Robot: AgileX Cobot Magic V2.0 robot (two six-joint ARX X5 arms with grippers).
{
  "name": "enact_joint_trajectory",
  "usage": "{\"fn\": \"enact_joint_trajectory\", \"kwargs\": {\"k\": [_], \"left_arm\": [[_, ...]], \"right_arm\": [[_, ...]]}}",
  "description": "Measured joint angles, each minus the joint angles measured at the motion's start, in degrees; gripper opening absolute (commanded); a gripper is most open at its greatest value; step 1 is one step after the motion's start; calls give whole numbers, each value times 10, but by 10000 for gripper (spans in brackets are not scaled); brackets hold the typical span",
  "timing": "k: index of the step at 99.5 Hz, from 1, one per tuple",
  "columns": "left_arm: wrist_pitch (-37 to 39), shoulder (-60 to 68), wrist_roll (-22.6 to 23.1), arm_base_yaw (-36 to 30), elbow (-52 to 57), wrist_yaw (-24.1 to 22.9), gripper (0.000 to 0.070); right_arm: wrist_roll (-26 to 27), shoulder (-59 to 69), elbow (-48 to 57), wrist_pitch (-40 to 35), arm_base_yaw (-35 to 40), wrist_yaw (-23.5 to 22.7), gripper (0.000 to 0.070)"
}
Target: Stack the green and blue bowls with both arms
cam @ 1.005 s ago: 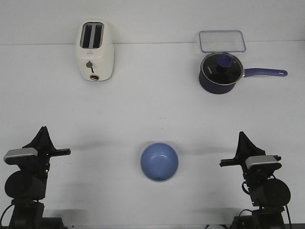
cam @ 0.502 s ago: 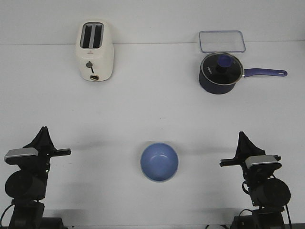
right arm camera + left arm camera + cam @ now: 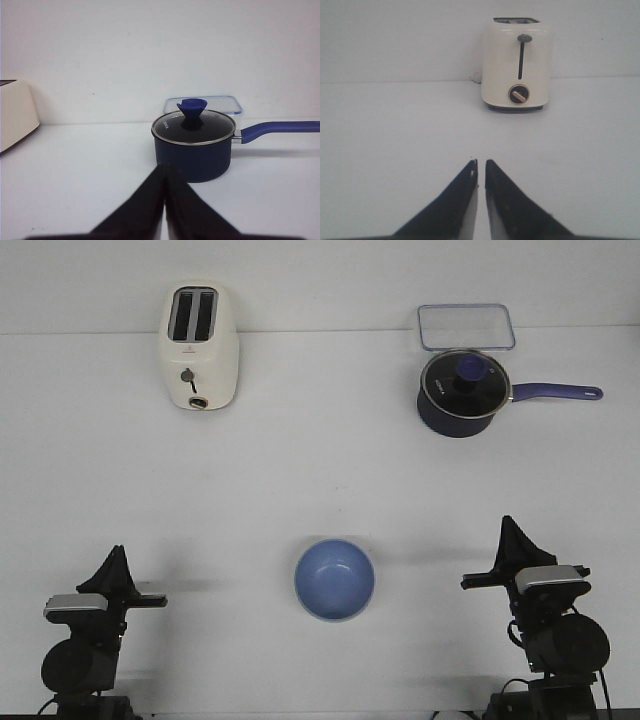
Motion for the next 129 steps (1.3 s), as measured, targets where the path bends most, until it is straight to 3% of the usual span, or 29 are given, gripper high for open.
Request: {"fn": "enact_joint_trajectory", "kwargs": {"k": [25, 107, 129], "left_arm": [[-31, -23, 2, 1, -13, 33, 14], [-39, -23, 4, 1, -13, 35, 14], [-38, -23, 4, 1, -13, 35, 14]], "right_arm": [[0, 0, 0, 4, 0, 0, 0], [-1, 0, 0, 15, 0, 0, 0], [-63, -17, -11, 12, 0, 13, 0]]}}
